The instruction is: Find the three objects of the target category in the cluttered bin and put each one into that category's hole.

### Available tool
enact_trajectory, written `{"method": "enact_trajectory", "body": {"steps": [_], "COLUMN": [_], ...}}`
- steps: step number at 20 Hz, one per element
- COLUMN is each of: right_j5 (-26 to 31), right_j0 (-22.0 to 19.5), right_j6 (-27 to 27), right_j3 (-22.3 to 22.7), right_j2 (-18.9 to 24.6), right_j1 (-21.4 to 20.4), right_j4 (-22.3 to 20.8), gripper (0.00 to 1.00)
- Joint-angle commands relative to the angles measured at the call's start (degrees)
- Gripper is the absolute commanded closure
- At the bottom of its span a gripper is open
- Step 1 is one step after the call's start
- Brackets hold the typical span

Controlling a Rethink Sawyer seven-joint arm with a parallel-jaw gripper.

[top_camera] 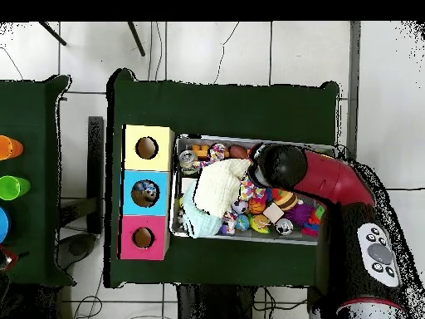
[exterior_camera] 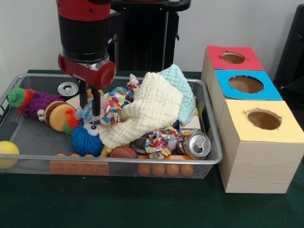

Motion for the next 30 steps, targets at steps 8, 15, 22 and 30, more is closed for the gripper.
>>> {"method": "enact_trajectory", "body": {"steps": [8,15,22,30], "right_j5": [4.1,5.4,6.0,8.5], "right_j0": [4.0,7.0,10.4,16.8], "right_j6": [7.4,9.3,12.1,15.5], "right_j3": [8.4,10.1,12.1,13.8], "right_j2": [1.8,0.1,-1.9,-4.9], "right_j1": [-3.4,-6.0,-8.2,-11.2], "right_j4": [6.0,8.0,10.7,14.0], "gripper": [1.00,1.00,1.00,1.00]}}
